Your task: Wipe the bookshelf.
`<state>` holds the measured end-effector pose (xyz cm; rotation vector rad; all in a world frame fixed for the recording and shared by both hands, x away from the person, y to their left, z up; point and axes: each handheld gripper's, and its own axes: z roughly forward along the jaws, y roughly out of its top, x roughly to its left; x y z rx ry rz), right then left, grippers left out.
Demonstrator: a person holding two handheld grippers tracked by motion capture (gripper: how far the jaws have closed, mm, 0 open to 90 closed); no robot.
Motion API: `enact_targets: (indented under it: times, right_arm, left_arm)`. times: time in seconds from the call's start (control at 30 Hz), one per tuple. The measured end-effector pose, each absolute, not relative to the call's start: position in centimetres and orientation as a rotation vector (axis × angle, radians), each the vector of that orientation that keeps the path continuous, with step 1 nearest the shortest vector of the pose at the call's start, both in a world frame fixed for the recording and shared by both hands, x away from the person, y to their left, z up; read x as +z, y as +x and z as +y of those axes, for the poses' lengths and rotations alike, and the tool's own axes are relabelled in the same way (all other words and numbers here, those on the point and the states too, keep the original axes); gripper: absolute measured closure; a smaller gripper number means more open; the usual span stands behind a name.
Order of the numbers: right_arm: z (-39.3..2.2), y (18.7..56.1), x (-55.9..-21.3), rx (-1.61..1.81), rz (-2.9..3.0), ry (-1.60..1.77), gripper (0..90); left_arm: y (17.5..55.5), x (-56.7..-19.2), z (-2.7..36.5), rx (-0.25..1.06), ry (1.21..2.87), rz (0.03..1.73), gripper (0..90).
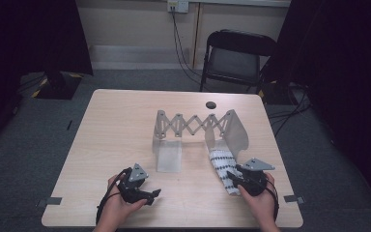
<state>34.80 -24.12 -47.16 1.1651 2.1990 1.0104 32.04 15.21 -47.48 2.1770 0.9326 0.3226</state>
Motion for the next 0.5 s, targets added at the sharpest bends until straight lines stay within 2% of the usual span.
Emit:
enact_targets:
  times: [0.17, 0.3, 0.4, 0.5]
  right_arm:
    - [-23.6, 35.9, -47.9, 1.044, 2.204, 1.2, 42.0]
    - [-23.5, 36.2, -48.6, 1.029, 2.233, 1.195, 40.4]
    - [-23.6, 36.2, -49.1, 1.028, 2.244, 1.183, 44.6]
    - [-23.7, 35.9, -49.1, 1.041, 2.261, 1.172, 57.5]
  left_arm:
    - [32.1, -47.6, 15.2, 0.326, 2.174, 0.934, 20.3]
    - [32.1, -47.5, 15.3, 0.326, 2.174, 0.934, 20.3]
    - [32.0, -47.4, 15.4, 0.329, 2.172, 0.936, 20.3]
    - [32.0, -47.4, 15.4, 0.34, 2.182, 0.937, 20.4]
